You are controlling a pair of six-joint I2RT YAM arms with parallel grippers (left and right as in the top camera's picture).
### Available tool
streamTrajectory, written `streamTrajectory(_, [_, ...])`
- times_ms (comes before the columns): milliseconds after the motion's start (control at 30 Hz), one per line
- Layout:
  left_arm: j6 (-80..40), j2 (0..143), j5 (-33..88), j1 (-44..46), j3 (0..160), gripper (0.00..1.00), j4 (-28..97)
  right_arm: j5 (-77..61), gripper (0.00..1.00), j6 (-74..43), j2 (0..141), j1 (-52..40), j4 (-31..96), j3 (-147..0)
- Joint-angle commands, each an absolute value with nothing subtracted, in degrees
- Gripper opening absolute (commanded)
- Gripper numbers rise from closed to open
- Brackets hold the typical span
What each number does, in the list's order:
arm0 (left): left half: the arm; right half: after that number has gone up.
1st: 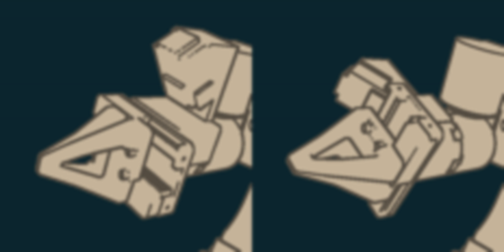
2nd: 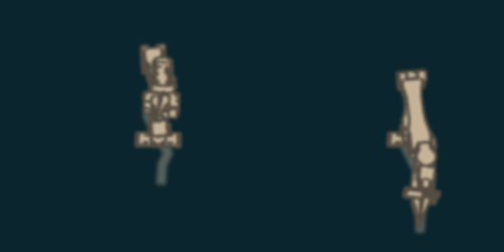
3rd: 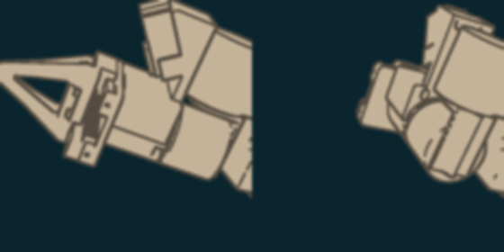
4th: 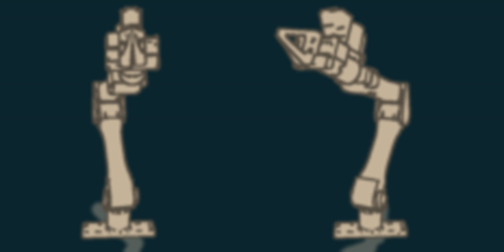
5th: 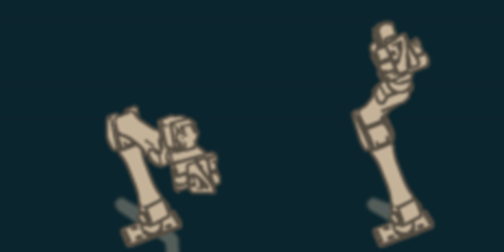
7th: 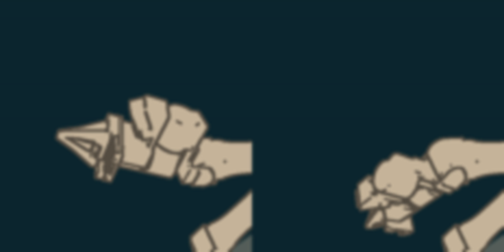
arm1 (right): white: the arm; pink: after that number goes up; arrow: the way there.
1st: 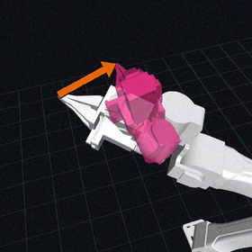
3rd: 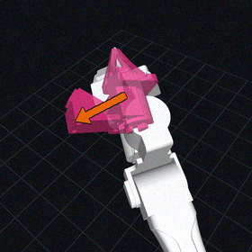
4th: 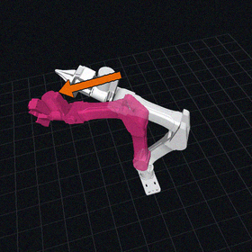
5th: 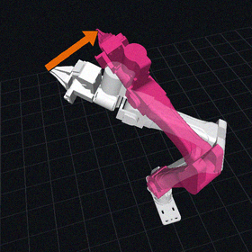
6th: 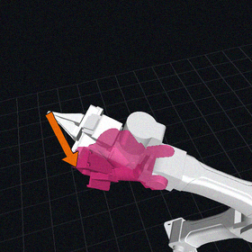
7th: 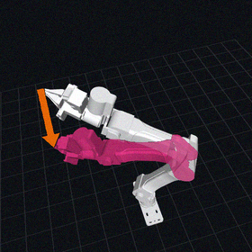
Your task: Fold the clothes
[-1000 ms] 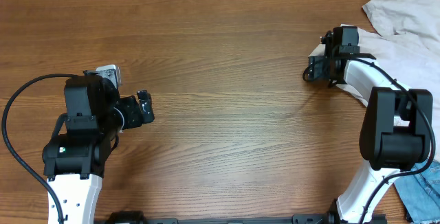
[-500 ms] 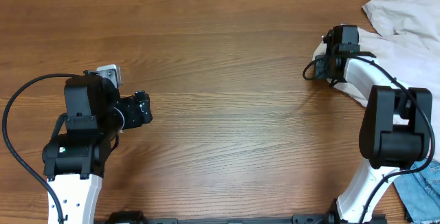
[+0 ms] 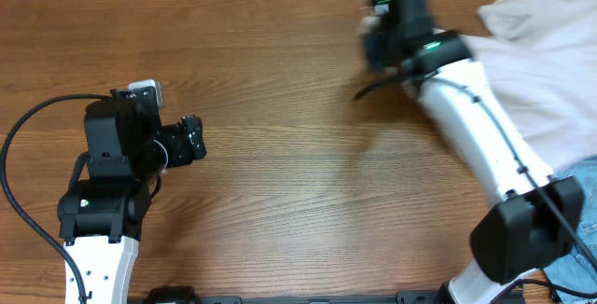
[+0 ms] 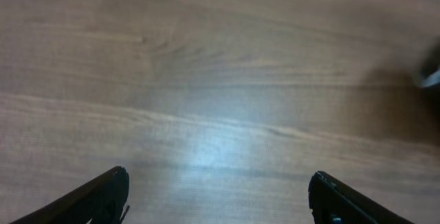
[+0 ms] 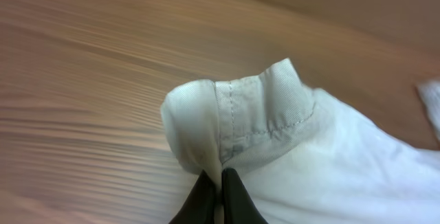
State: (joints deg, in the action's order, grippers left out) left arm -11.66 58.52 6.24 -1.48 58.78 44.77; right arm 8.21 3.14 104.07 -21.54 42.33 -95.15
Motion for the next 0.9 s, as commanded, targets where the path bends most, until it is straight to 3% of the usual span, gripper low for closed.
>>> streamTrajectory(0, [-11.81,58.76,7.09,-1.13,60.38,0.87,42.28,4.93,0.04,-2.9,104.2,-30.13,37.15,-95.77])
streamTrajectory(100, [-11.84,58.76,7.09,-1.13,60.38,0.91,40.97,6.7,0.06,-3.11,104.2,-34.3,32.12,-95.77])
streamTrajectory(133, [-11.84,58.76,7.11,-1.13,60.38,0.93,40.66,8.69,0.18,-3.09,104.2,-35.11,31.14,-95.77])
streamTrajectory(167, [-11.84,58.76,7.14,-1.13,60.38,0.95,40.53,10.74,0.42,-3.11,104.2,-35.44,30.7,-95.77])
streamTrajectory(200, [-11.84,58.76,7.16,-1.13,60.38,1.0,40.45,13.08,0.76,-3.09,104.18,-35.46,30.63,-95.79])
streamTrajectory(233, [-11.84,58.76,7.29,-1.08,60.38,1.0,40.47,15.68,0.97,-3.11,104.07,-35.42,31.22,-95.94])
streamTrajectory(567, [-14.11,59.11,17.82,-0.97,60.23,1.0,42.0,20.45,1.0,-13.43,100.4,-26.74,65.36,-97.14])
streamTrajectory(867, [-19.42,66.46,22.44,8.93,60.16,1.0,42.35,11.81,1.0,-15.51,99.74,-17.52,71.81,-97.06])
